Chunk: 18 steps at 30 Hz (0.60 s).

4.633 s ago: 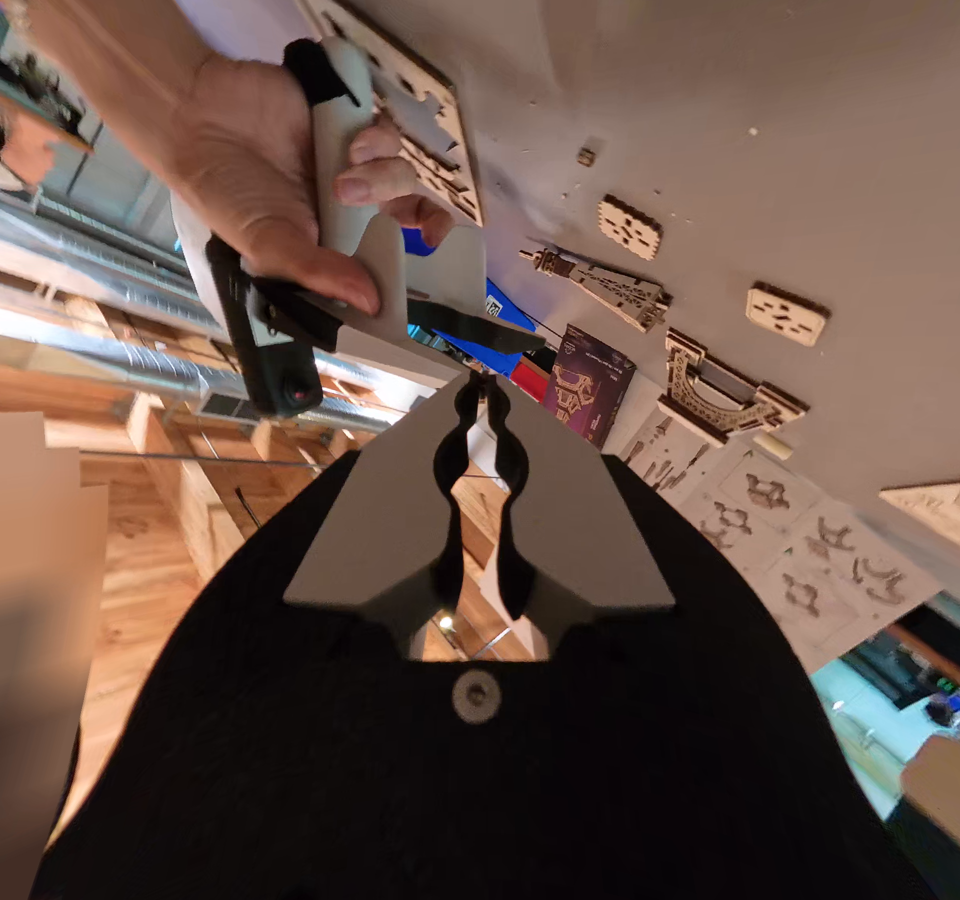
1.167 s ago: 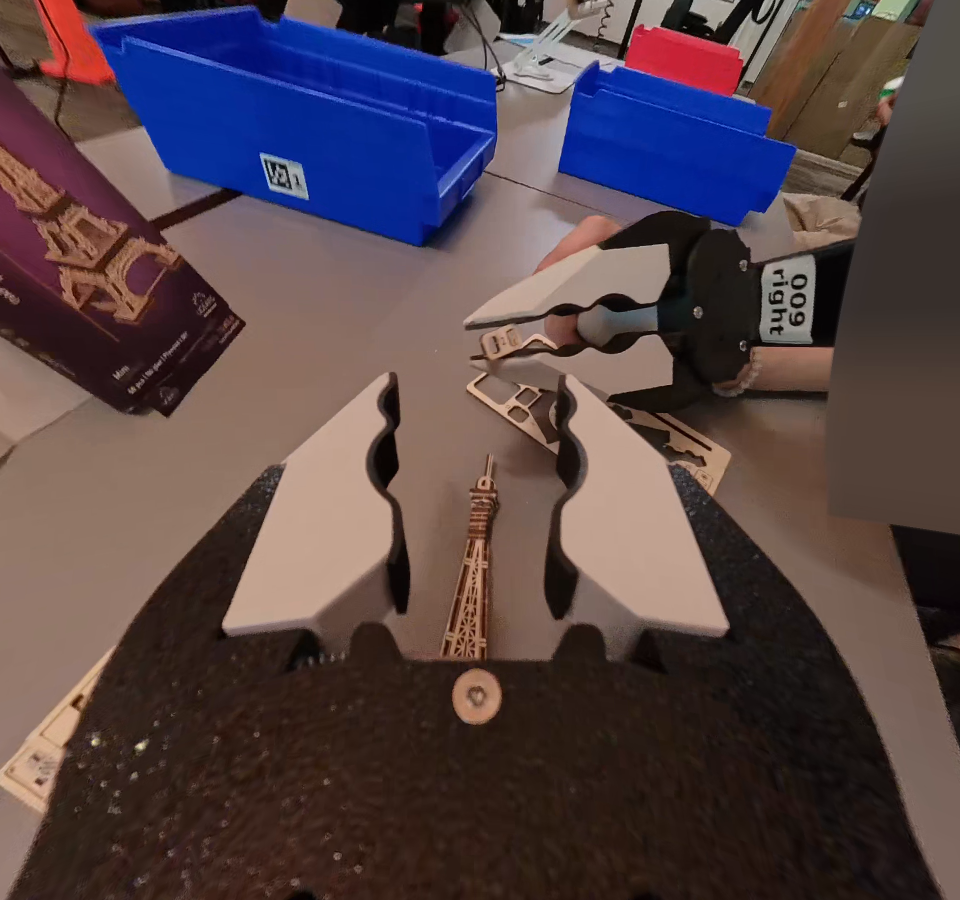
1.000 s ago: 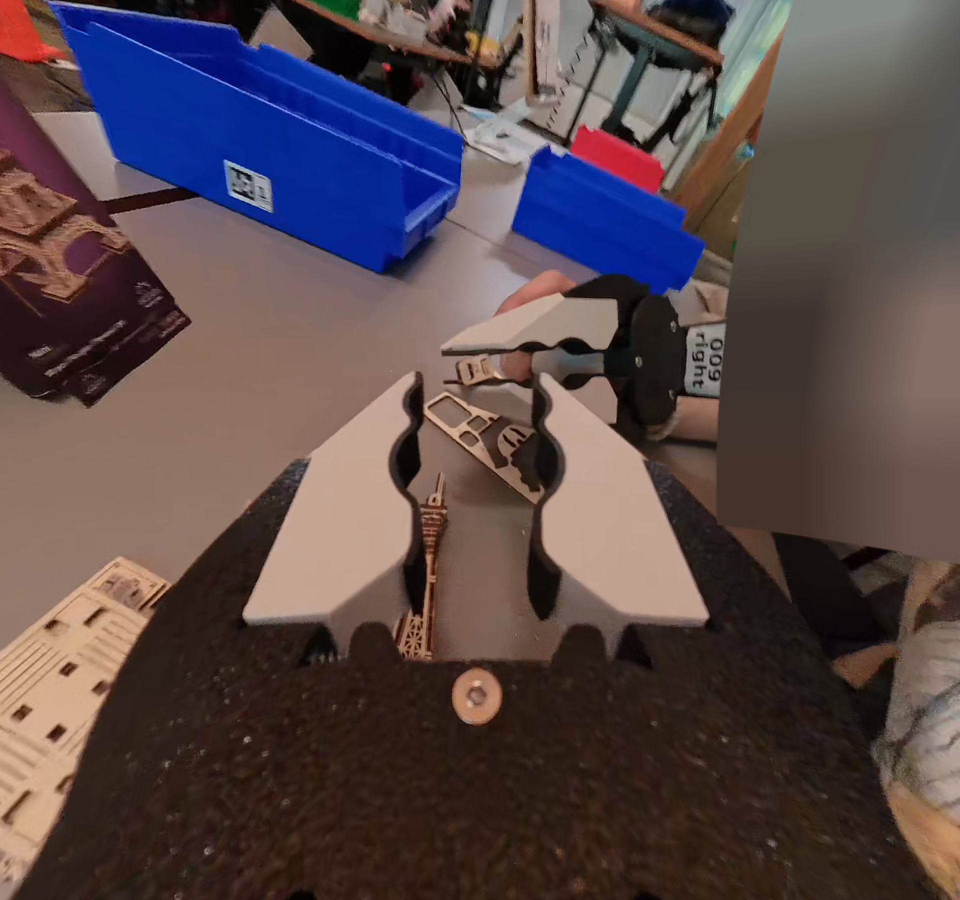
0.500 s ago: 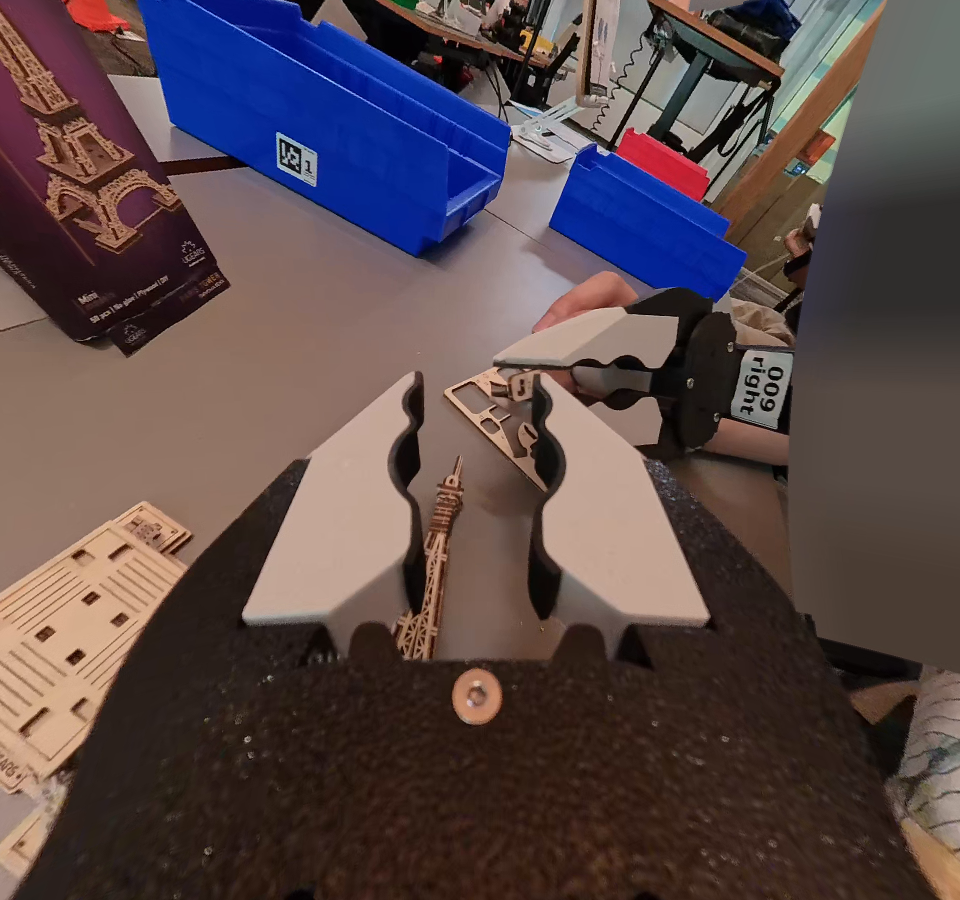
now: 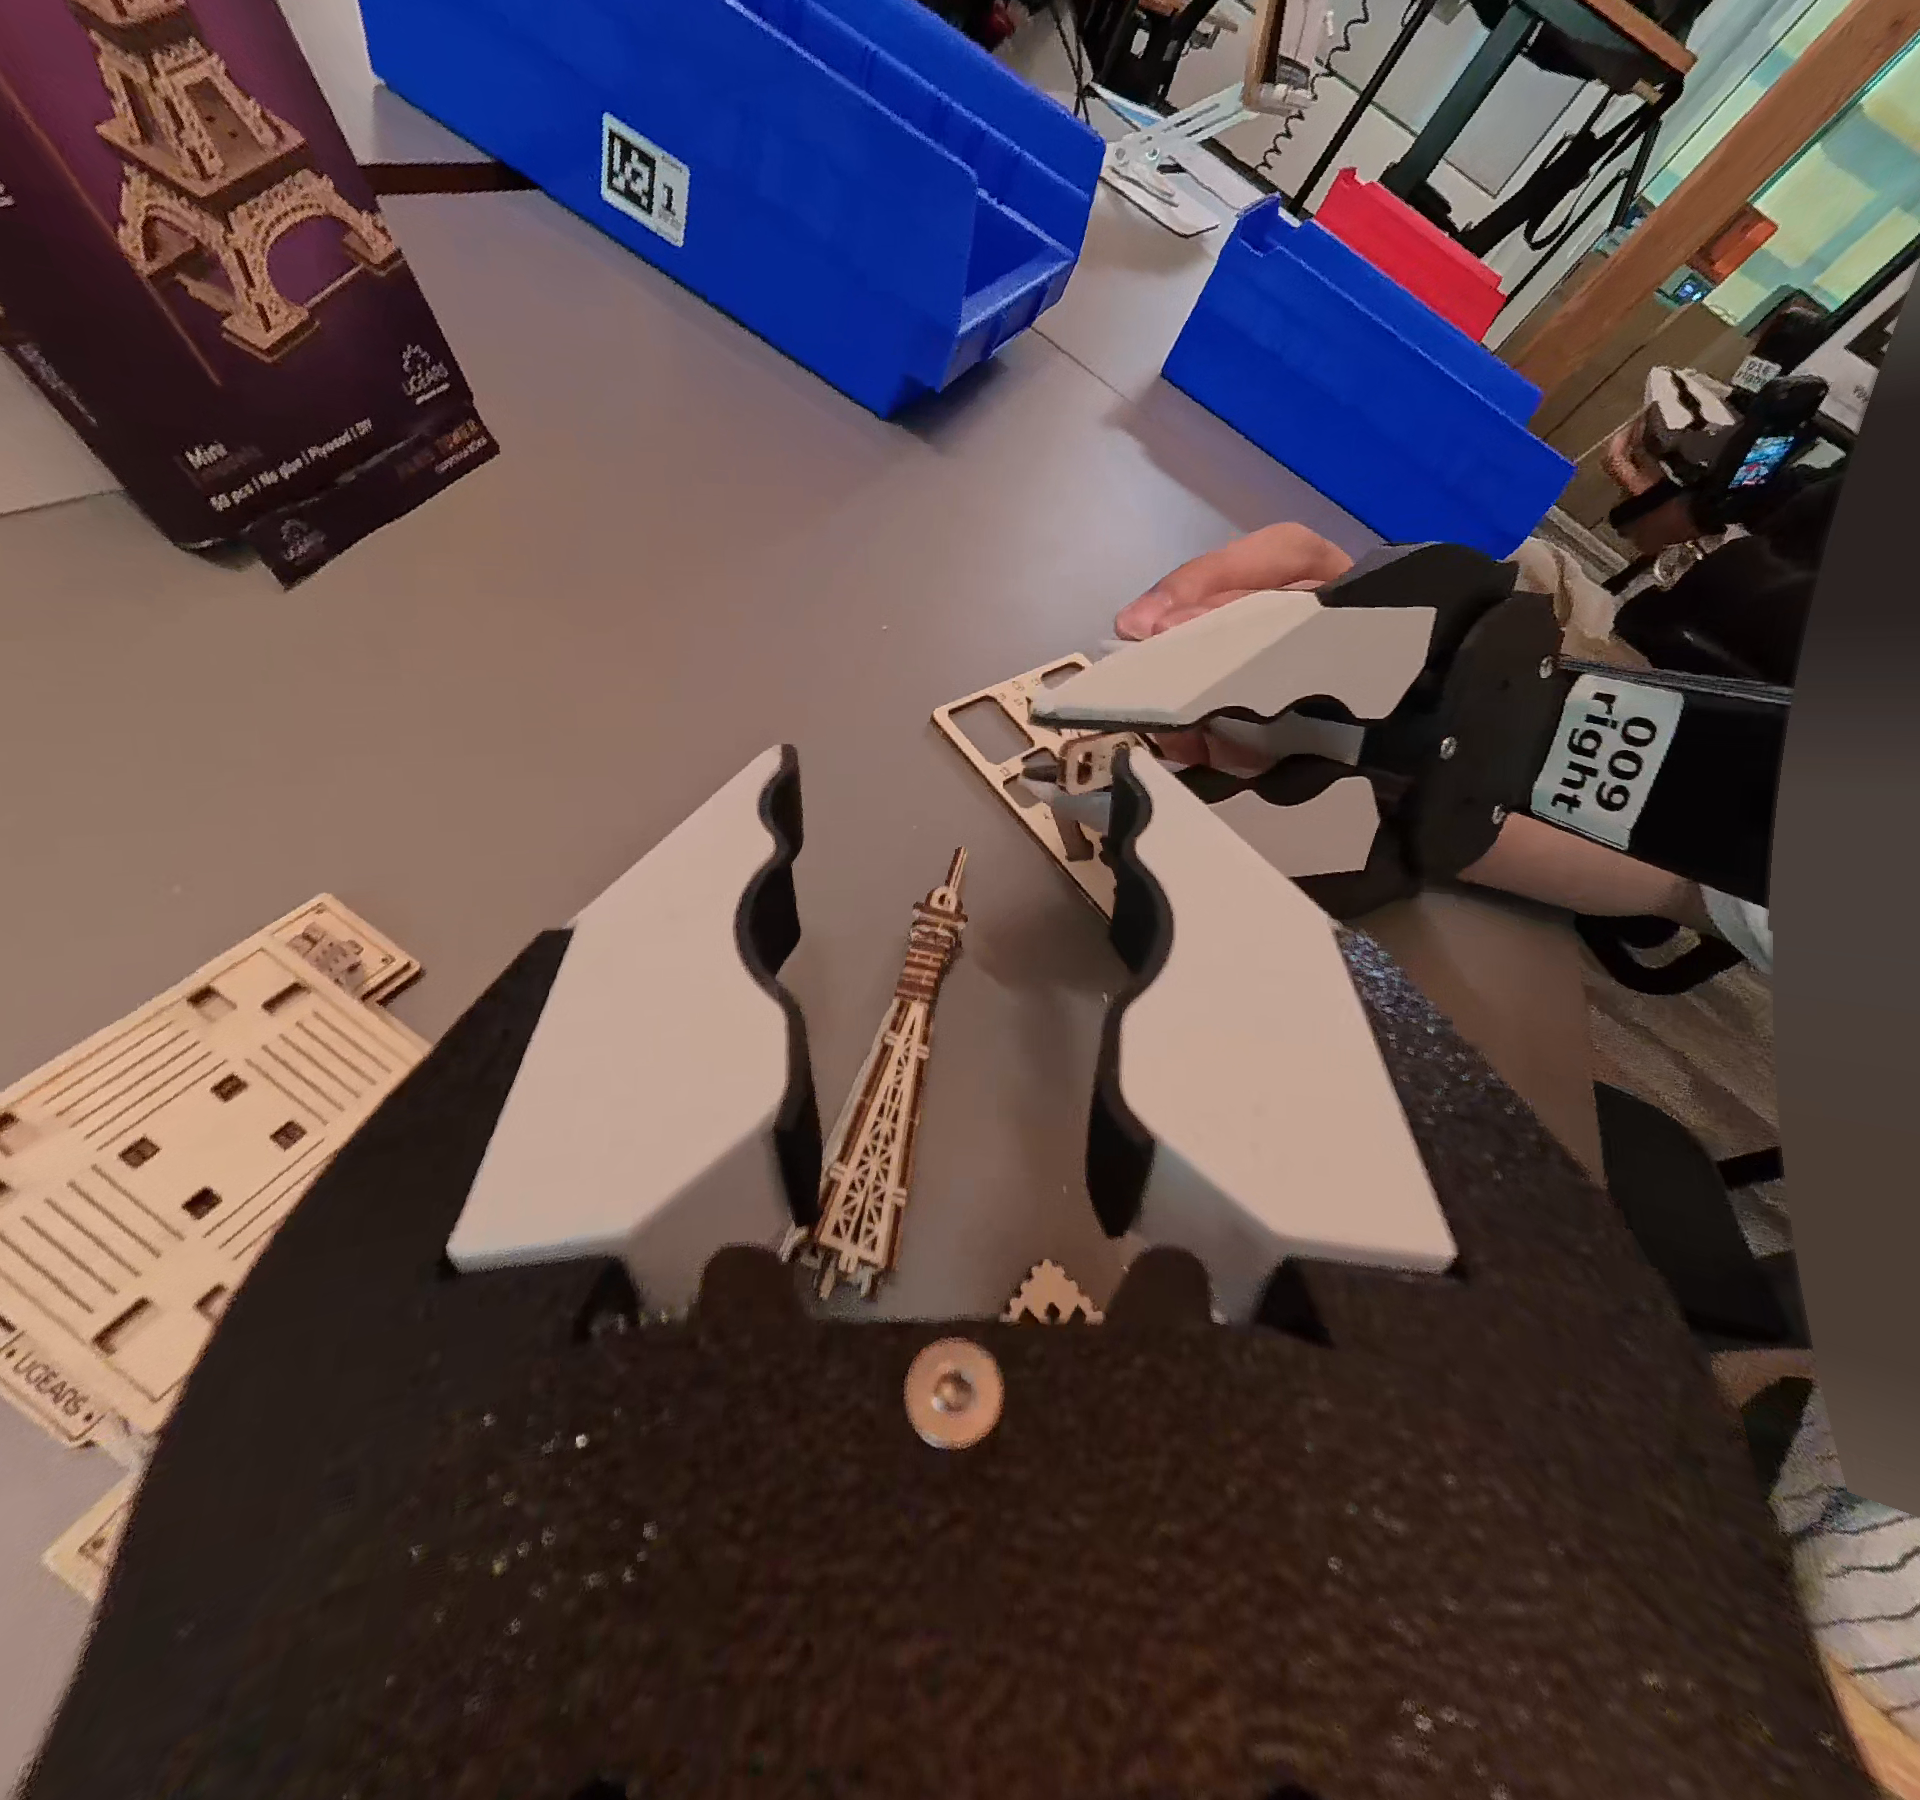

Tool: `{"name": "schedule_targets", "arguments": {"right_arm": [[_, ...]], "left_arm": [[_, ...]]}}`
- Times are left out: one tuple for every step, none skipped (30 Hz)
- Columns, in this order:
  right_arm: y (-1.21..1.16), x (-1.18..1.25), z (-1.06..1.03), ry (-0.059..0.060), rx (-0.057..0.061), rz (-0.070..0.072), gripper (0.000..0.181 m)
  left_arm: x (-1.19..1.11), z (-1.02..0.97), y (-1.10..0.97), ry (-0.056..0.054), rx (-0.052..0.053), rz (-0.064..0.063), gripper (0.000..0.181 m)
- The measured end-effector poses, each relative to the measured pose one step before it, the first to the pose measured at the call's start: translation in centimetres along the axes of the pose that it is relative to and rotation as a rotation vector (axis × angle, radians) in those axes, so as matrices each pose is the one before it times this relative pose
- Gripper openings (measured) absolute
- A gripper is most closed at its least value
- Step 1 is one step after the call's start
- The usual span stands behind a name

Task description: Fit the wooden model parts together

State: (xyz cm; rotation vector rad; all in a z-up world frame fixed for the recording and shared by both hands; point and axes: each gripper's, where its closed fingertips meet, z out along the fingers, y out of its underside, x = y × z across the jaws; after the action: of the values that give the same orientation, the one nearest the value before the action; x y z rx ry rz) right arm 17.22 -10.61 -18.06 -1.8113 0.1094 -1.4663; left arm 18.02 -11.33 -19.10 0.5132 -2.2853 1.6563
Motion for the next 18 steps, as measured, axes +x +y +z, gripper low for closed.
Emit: {"name": "schedule_targets", "arguments": {"right_arm": [[0.006, -0.097, 0.023, -0.0061, -0.0013, 0.0003, 0.007], [0.019, -0.075, 0.032, -0.0044, -0.0020, -0.0007, 0.007], [0.046, -0.039, 0.049, -0.0046, -0.0044, 0.0080, 0.007], [0.122, -0.059, 0.077, -0.0070, -0.0076, 0.0155, 0.007], [0.111, -0.036, 0.056, -0.0069, -0.0049, 0.0176, 0.007], [0.118, -0.066, 0.041, -0.0099, -0.0066, 0.0181, 0.007], [0.084, -0.019, 0.038, -0.0056, -0.0061, 0.0209, 0.007], [0.062, -0.034, 0.031, -0.0044, -0.0059, 0.0117, 0.006], [-0.023, -0.100, 0.018, -0.0055, -0.0019, 0.0030, 0.006], [0.043, -0.145, 0.025, -0.0051, -0.0097, -0.0001, 0.006], [0.122, -0.135, 0.099, -0.0038, -0.0126, -0.0034, 0.006], [0.194, -0.133, 0.127, -0.0053, -0.0108, -0.0011, 0.006], [0.110, -0.057, 0.082, -0.0036, -0.0029, 0.0046, 0.006], [0.028, -0.002, 0.030, -0.0020, -0.0036, 0.0126, 0.006], [0.020, 0.001, 0.006, -0.0011, -0.0031, 0.0053, 0.006], [0.126, -0.046, 0.037, -0.0039, -0.0070, -0.0051, 0.006], [0.181, -0.066, 0.046, -0.0033, -0.0083, -0.0030, 0.006], [0.110, 0.053, 0.006, 0.0025, -0.0045, -0.0009, 0.006]], "left_arm": [[-0.074, -0.029, 0.117, -0.0008, -0.0100, -0.0099, 0.059], [-0.026, -0.029, 0.087, -0.0024, -0.0090, -0.0047, 0.058], [-0.086, -0.029, 0.023, -0.0127, -0.0054, 0.0034, 0.058], [-0.112, -0.008, -0.019, -0.0222, -0.0021, 0.0177, 0.057], [0.049, 0.000, -0.041, -0.0177, -0.0008, 0.0270, 0.054], [0.169, 0.030, -0.005, -0.0088, -0.0031, 0.0237, 0.048], [0.170, 0.034, -0.013, -0.0018, -0.0025, 0.0123, 0.043], [0.098, 0.033, 0.012, 0.0002, -0.0044, 0.0080, 0.041], [-0.057, -0.003, 0.064, -0.0053, -0.0072, 0.0090, 0.041], [-0.163, -0.024, 0.124, -0.0112, -0.0112, 0.0075, 0.044], [-0.234, 0.001, 0.125, -0.0148, -0.0090, 0.0116, 0.045], [-0.209, 0.055, 0.122, -0.0108, -0.0056, 0.0068, 0.046], [-0.021, 0.052, 0.065, 0.0013, -0.0014, -0.0022, 0.044], [0.077, 0.023, -0.013, 0.0056, 0.0021, -0.0006, 0.041], [0.027, 0.022, -0.011, -0.0012, 0.0012, 0.0088, 0.040], [-0.058, 0.062, 0.041, -0.0119, -0.0030, 0.0183, 0.039], [0.016, 0.098, 0.031, -0.0106, -0.0020, 0.0224, 0.037], [0.072, 0.053, -0.073, -0.0084, 0.0049, 0.0198, 0.035]]}}
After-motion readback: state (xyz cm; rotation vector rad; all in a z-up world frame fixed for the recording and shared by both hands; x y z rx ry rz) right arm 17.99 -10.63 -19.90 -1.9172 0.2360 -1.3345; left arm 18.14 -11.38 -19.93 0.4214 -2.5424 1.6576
